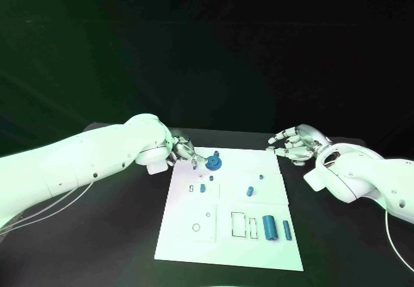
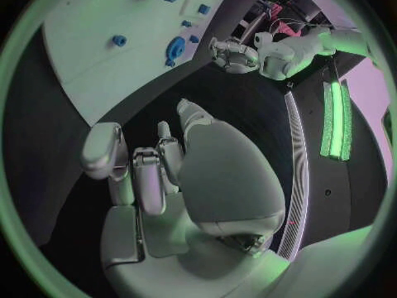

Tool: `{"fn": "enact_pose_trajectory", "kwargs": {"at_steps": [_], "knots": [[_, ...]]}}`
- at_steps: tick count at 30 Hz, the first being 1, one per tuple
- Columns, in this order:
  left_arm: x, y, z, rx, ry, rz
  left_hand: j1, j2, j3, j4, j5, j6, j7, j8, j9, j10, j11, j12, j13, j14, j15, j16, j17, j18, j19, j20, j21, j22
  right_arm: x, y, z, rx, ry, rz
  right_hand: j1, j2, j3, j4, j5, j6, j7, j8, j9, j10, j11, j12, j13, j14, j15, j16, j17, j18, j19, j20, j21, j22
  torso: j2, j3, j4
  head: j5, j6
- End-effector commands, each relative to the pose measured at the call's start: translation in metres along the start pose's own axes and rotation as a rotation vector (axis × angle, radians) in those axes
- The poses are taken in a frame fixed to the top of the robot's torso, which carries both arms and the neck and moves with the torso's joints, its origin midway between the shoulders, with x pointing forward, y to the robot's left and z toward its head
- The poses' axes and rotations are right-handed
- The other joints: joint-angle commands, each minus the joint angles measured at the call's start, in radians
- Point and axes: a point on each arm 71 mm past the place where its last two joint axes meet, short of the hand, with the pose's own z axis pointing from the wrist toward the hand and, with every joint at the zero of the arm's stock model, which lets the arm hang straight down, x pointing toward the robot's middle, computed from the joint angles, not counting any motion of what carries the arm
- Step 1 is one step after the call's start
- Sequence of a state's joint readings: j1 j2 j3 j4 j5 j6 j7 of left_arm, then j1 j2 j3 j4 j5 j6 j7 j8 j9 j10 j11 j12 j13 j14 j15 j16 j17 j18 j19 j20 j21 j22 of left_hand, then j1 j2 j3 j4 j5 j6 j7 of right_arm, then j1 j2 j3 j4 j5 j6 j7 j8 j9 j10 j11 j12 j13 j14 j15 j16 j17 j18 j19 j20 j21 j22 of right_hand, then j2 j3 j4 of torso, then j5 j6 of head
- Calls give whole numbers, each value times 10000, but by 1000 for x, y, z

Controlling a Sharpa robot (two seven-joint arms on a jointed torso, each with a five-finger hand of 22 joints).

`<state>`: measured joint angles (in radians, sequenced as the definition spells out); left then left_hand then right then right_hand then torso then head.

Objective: Assemble the parts on the task board

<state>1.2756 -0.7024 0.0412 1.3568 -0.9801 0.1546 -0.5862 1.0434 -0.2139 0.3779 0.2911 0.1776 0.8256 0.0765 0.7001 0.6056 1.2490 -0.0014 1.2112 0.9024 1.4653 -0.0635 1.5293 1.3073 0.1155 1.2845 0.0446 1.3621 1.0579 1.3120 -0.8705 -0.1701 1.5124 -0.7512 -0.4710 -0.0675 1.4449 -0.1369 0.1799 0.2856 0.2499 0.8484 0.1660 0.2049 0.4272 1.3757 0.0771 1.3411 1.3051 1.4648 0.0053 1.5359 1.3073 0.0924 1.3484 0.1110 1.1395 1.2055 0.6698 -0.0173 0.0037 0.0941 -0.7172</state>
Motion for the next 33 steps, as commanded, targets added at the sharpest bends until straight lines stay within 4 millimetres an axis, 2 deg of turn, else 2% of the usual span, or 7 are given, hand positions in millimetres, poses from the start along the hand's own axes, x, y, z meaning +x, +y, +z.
{"fn": "enact_pose_trajectory", "kwargs": {"at_steps": [1, 11, 14, 18, 29, 31, 33], "knots": [[-9, 0, 3, 38, -267, 59, 102, 31, -52, 6, 62, -63, 37, -44, -17, -32, 71, -56, -14, 761, 81, -49, 1601, -144, 12, 80, -60, 1, 1, 1, 0, -114, 54, -12, -111, 21, 54, -3, 10, -36, -5, 54, 9, -25, 15, -7, 4, 791, -13, -48, 1489, 101, -18, -42, -14, 5, 9, -8, 15, 6, -20], [-22, 5, 20, -410, -137, 372, 227, 63, -285, 7, 56, -131, 123, -299, -147, -140, 154, -110, -138, 741, 156, -73, 1548, -119, -64, 150, -113, -105, 1, 1, 0, -128, 52, -9, -111, 21, 54, -3, 10, -36, -5, 54, 9, -25, 15, -7, 4, 791, -13, -48, 1489, 101, -18, -42, -14, 5, 34, -31, 0, 80, -62], [-23, 8, 25, -514, -21, 423, 324, 100, -491, 13, 57, -257, 194, -522, -263, -240, 214, -144, -234, 727, 211, -81, 1529, -107, -116, 199, -144, -156, 1, 1, 0, -130, 35, -8, -111, 21, 54, -3, 10, -36, -5, 54, 9, -25, 15, -7, 4, 791, -13, -48, 1489, 101, -18, -42, -14, 5, 35, -30, -6, 86, -71], [-23, 10, 31, -594, 172, 501, 339, 130, -532, 15, 57, -262, 208, -565, -292, -258, 228, -148, -250, 726, 225, -80, 1531, -106, -122, 210, -146, -157, 1, 1, 0, -149, -4, -3, -135, 17, 84, -7, 12, -54, -7, 80, 9, -37, 13, -20, -20, 788, -15, -55, 1471, 106, -25, -43, -40, -10, 32, -20, -11, 71, -93], [-20, 13, 45, -742, 526, 644, 375, 190, -562, 16, 72, -237, 216, -599, -320, -309, 240, -176, -311, 719, 239, -86, 1517, -93, -164, 224, -175, -217, 1, 3, 0, -260, -102, 63, -140, 12, 95, -11, 13, -63, -7, 88, 9, -89, 12, -79, -91, 771, -15, -81, 1398, 123, -61, -43, -113, -68, 55, -24, -30, 78, -129], [-19, 13, 47, -749, 564, 625, 374, 202, -570, 18, 70, -234, 219, -606, -326, -314, 242, -177, -313, 718, 241, -87, 1516, -94, -163, 226, -173, -213, 1, 4, 1, -341, -205, 145, -165, -23, 158, -22, 11, -113, -5, 132, 6, -323, 13, -337, -381, 672, -17, -226, 1035, 214, -294, -40, -555, -413, 50, -20, -31, 72, -138], [-18, 13, 48, -762, 585, 606, 373, 210, -574, 20, 69, -231, 220, -610, -329, -317, 244, -177, -315, 718, 243, -87, 1515, -94, -163, 228, -172, -210, 0, 5, 1, -404, -354, 304, -203, -78, 355, -25, 14, -220, -9, 254, 11, -1093, 9, -1253, -1378, 283, -19, -819, -177, 502, -1117, -33, -2091, -1582, 44, -25, -31, 66, -148]]}}
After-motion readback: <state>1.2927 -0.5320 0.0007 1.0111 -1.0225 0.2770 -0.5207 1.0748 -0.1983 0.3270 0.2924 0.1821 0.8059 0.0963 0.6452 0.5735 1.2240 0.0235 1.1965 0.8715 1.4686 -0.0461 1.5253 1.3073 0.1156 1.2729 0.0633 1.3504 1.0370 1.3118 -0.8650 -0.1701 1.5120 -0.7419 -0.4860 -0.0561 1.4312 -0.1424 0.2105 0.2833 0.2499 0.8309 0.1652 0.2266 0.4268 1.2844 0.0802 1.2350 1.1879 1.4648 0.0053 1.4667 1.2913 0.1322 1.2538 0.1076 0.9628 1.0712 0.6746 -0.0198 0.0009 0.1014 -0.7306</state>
